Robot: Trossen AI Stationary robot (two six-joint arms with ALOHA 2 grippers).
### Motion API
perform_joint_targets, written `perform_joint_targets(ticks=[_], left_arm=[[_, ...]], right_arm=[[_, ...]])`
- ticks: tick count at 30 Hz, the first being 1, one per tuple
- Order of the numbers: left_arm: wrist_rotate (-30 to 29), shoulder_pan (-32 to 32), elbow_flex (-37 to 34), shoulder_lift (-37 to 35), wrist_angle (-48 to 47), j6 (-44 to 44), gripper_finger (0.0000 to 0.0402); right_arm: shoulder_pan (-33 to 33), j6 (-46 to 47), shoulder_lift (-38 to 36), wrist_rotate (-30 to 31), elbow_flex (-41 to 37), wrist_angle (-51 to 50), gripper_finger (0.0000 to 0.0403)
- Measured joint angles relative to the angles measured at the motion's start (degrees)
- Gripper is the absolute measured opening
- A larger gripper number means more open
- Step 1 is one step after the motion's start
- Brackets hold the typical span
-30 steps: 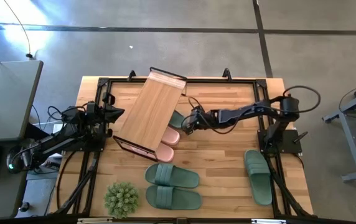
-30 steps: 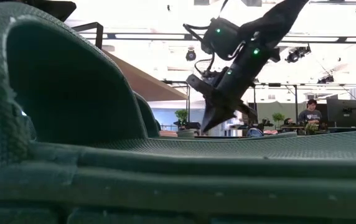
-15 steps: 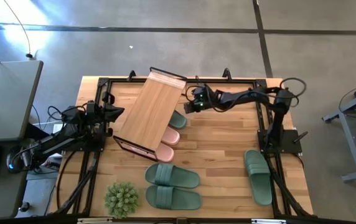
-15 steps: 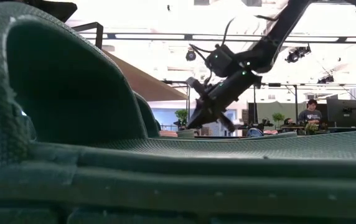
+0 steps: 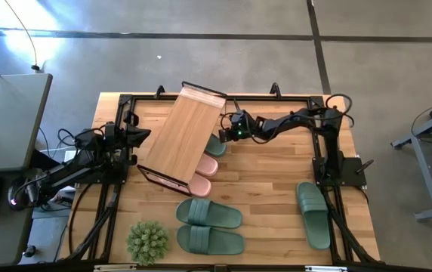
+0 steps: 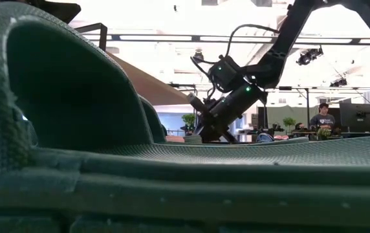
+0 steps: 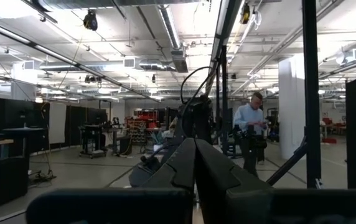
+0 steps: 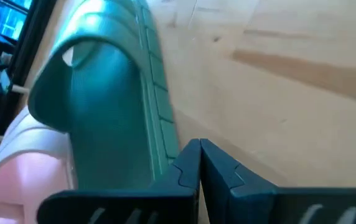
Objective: Pick and place slides into the shelf
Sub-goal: Put the green slide under the shelf
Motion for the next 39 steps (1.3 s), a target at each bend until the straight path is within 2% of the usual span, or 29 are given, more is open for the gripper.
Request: perform_joint_targets(ticks=[10, 15, 22, 28, 39], left_arm=[[0.0, 0.0, 0.0, 0.0, 0.0, 0.0, 0.0001], [0.0, 0.0, 0.0, 0.0, 0.0, 0.0, 0.0001], [0.0, 0.0, 0.0, 0.0, 0.0, 0.0, 0.0001], [0.1, 0.0, 0.0, 0.0, 0.0, 0.0, 0.0001], [0.2, 0.0, 0.0, 0.0, 0.0, 0.0, 0.0001]], right_arm=[[3.0, 0.1, 1.1, 0.6, 0.2, 2.6, 0.0], [3.1, 0.9, 1.2, -0.1, 0.2, 2.9, 0.0], [2.8, 0.6, 1.1, 2.2, 0.2, 2.4, 0.0], [2.1, -3.5, -2.0, 4.0, -0.2, -6.5, 0.0], [3.5, -13.6, -18.0, 9.2, 0.0, -27.3, 0.0]])
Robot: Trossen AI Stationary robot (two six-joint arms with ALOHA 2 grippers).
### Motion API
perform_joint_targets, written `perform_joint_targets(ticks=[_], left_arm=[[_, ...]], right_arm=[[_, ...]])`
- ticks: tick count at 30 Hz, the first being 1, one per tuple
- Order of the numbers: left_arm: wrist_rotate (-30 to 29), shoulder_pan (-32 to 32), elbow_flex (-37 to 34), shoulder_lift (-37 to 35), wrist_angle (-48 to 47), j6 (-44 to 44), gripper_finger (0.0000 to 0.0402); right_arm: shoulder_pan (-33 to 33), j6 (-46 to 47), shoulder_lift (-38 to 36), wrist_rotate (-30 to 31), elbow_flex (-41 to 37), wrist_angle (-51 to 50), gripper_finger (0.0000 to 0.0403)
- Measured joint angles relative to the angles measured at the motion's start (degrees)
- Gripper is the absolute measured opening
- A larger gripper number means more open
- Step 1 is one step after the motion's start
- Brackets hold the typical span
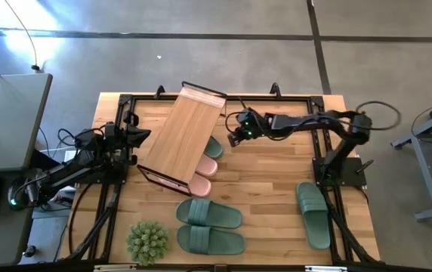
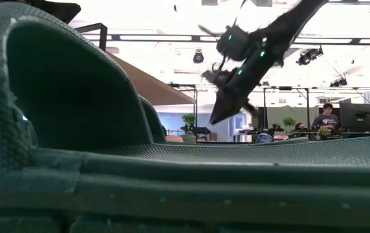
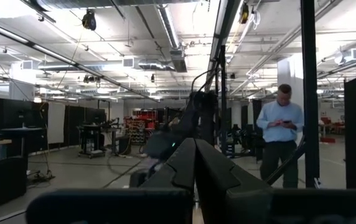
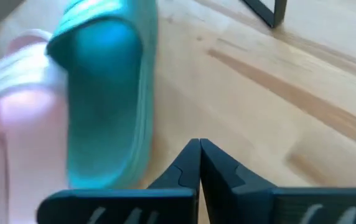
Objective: Pick and place slides into the shelf
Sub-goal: Put the green slide under the shelf
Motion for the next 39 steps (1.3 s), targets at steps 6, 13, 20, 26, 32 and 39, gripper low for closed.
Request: perform_joint_targets(ticks=[6, 13, 20, 26, 32, 39], left_arm=[[0.8, 0.0, 0.0, 0.0, 0.0, 0.0, 0.0001], [2.7, 0.0, 0.0, 0.0, 0.0, 0.0, 0.0001], [3.0, 0.0, 0.0, 0.0, 0.1, 0.0, 0.0001], [3.0, 0.0, 0.0, 0.0, 0.1, 0.0, 0.0001], [2.9, 0.0, 0.0, 0.0, 0.1, 0.0, 0.0001], [2.8, 0.0, 0.0, 0.0, 0.1, 0.0, 0.0001]], right_arm=[[5.8, -6.4, -12.6, 0.9, 0.0, -12.3, 0.0], [19.0, -5.1, -28.6, -0.7, 0.0, -25.1, 0.0], [35.3, 20.0, -38.4, 0.7, 0.1, -33.9, 0.0], [48.1, 36.5, -38.0, 2.0, 1.8, -42.9, 0.0], [58.0, 43.4, -30.8, 2.6, 12.5, -64.2, 0.0], [67.7, 44.1, -16.5, 5.4, 25.0, -84.1, 0.0]])
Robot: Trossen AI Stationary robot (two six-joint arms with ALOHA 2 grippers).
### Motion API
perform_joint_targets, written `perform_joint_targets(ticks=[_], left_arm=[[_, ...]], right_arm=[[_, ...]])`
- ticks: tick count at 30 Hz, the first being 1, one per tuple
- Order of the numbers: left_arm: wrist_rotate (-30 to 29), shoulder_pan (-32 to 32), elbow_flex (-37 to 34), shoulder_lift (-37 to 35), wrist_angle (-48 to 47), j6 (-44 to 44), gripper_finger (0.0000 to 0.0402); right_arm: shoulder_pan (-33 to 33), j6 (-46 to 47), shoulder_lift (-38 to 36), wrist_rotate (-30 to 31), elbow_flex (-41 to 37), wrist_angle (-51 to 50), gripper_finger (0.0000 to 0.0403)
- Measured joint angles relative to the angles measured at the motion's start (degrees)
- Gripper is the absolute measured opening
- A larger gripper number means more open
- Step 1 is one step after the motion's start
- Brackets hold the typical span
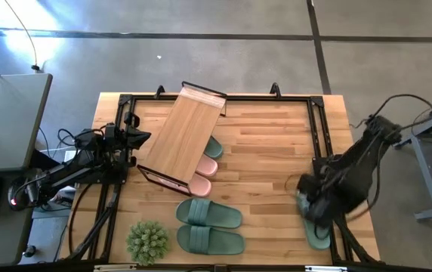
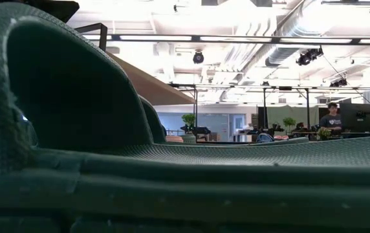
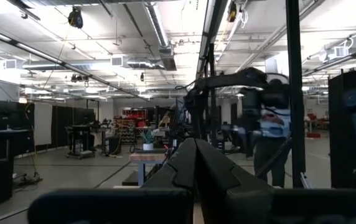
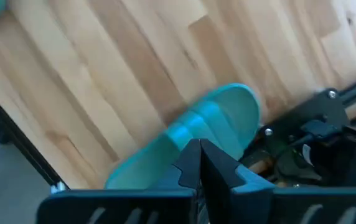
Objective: Pick and place slides into the shelf
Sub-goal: Put the green slide under the shelf
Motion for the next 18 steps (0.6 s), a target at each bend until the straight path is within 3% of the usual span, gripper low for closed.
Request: perform_joint_targets(ticks=[4, 11, 18], left_arm=[[0.0, 0.0, 0.0, 0.0, 0.0, 0.0, 0.0001], [0.0, 0.0, 0.0, 0.0, -0.1, 0.0, 0.0001], [0.5, 0.0, 0.0, 0.0, -0.1, -0.4, 0.0001]], right_arm=[[5.1, 0.8, 6.2, 0.5, -1.0, 2.5, 0.0], [10.9, 11.0, 15.9, 0.1, -2.5, 0.6, 0.0], [15.6, 16.4, 19.1, 3.1, -2.5, 3.7, 0.0025]])
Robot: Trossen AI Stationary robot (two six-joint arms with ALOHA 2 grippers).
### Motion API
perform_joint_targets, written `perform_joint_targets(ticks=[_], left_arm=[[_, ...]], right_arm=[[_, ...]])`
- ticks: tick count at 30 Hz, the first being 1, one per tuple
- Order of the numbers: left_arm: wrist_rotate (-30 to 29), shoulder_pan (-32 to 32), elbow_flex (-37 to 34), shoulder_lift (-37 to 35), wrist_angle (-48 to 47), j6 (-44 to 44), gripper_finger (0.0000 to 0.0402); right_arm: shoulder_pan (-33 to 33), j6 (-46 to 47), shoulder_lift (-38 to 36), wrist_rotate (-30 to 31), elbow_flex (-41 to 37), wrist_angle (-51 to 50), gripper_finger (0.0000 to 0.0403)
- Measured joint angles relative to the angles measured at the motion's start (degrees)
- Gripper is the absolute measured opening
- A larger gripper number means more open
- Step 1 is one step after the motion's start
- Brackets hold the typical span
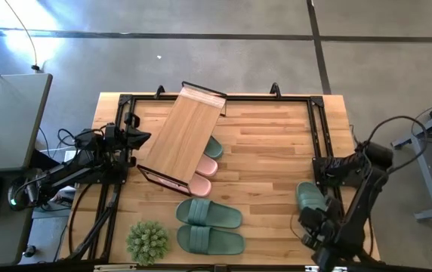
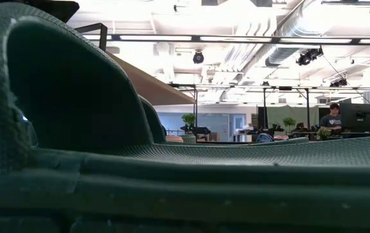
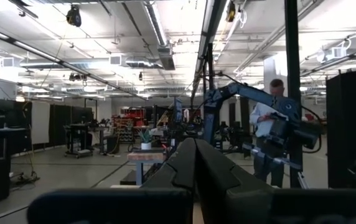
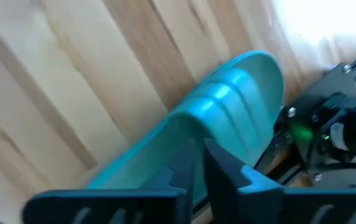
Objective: Pick and place slides into the shelf
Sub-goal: Put the green slide under the shelf
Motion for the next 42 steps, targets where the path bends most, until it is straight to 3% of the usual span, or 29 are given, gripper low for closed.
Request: perform_joint_targets(ticks=[5, 10, 14, 29, 37, 42], left_arm=[[1.2, 0.0, 0.0, 0.0, 0.0, 0.0, 0.0001], [1.2, 0.0, 0.0, 0.0, 0.0, 0.5, 0.0001], [1.2, 0.0, 0.0, 0.0, -0.1, 1.4, 0.0001], [1.2, 0.0, 0.0, 0.0, -1.5, 1.5, 0.0001], [1.1, 0.0, 0.0, 0.0, -1.7, 1.5, 0.0001], [1.1, 0.0, 0.0, 0.0, -1.7, 1.5, 0.0001]], right_arm=[[4.0, 4.2, 1.5, 0.3, 0.0, -0.4, 0.0094], [5.0, 0.8, 4.0, -1.6, 0.0, -1.3, 0.0157], [4.8, -2.0, 7.0, -2.1, 0.0, -3.4, 0.0181], [2.4, -3.3, 13.2, -1.3, -0.5, -3.2, 0.0191], [-2.1, -3.2, 13.6, -6.2, -8.1, 1.9, 0.0191], [-4.2, -3.3, 13.6, -6.0, -10.5, 2.7, 0.0182]])
